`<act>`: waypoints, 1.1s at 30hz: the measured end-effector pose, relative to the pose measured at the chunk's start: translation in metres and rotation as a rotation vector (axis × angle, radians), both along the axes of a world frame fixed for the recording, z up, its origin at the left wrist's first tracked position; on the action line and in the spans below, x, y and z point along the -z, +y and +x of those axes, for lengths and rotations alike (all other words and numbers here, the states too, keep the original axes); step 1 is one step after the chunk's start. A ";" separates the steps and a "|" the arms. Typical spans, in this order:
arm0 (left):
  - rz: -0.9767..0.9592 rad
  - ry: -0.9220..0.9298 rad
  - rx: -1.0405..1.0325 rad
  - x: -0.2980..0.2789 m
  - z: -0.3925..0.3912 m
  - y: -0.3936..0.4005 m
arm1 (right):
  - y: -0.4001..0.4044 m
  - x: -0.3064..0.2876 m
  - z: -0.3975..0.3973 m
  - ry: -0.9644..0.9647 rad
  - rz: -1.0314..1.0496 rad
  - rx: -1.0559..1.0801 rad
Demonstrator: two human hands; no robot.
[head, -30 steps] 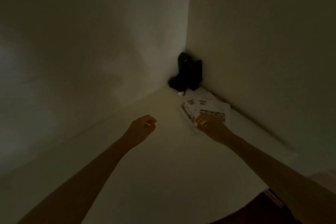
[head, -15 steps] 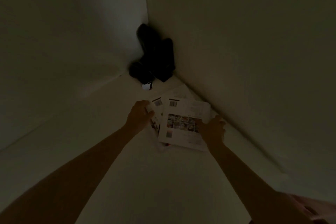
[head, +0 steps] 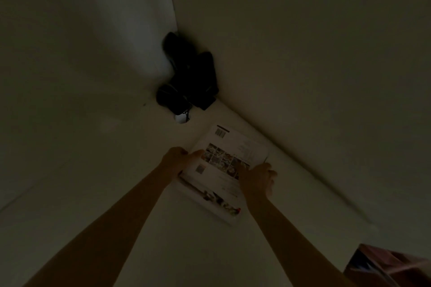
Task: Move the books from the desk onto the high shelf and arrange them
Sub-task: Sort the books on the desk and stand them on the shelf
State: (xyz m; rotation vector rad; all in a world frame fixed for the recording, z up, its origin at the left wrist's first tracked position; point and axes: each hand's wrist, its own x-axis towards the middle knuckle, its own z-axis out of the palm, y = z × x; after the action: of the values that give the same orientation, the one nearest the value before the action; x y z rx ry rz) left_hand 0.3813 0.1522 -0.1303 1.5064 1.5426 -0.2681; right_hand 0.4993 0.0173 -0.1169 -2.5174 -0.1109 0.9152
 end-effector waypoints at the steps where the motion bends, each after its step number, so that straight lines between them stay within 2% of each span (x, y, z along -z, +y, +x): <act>1: -0.003 0.034 0.037 0.000 -0.005 -0.002 | 0.000 -0.001 -0.002 0.015 0.002 0.011; 3: -0.019 0.087 0.069 0.002 -0.012 -0.006 | 0.000 -0.002 -0.006 0.040 0.009 0.023; 9: -0.082 -0.160 -0.155 -0.009 -0.024 -0.027 | -0.004 0.001 -0.023 0.175 0.152 0.170; 12: -0.071 -0.063 -0.137 -0.009 -0.030 -0.037 | -0.006 -0.002 -0.029 0.311 0.288 0.344; 14: -0.031 0.013 -0.130 -0.008 -0.040 -0.045 | -0.011 -0.008 -0.029 0.395 0.356 0.386; 16: 0.002 0.128 -0.096 -0.010 -0.051 -0.058 | -0.017 -0.011 -0.032 0.454 0.363 0.354; 18: 0.116 0.177 -0.019 -0.009 -0.061 -0.073 | -0.024 -0.004 -0.041 0.406 0.295 0.257; 21: 0.191 0.045 -0.039 -0.010 -0.069 -0.090 | -0.036 -0.001 -0.061 0.209 0.127 0.087; 25: 0.126 -0.045 -0.206 -0.015 -0.078 -0.102 | -0.045 0.003 -0.077 0.088 0.201 0.031; 29: 0.034 -0.161 -0.420 -0.013 -0.093 -0.105 | -0.046 0.009 -0.076 0.222 0.298 0.114; 33: -0.022 -0.260 -0.519 -0.019 -0.100 -0.105 | -0.048 -0.001 -0.065 0.449 0.368 0.186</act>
State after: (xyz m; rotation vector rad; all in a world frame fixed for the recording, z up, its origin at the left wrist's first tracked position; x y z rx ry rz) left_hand 0.2810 0.0477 -0.1114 1.0272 1.6447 0.2037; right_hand 0.4344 -0.0304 -0.1159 -1.9043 0.0887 1.2294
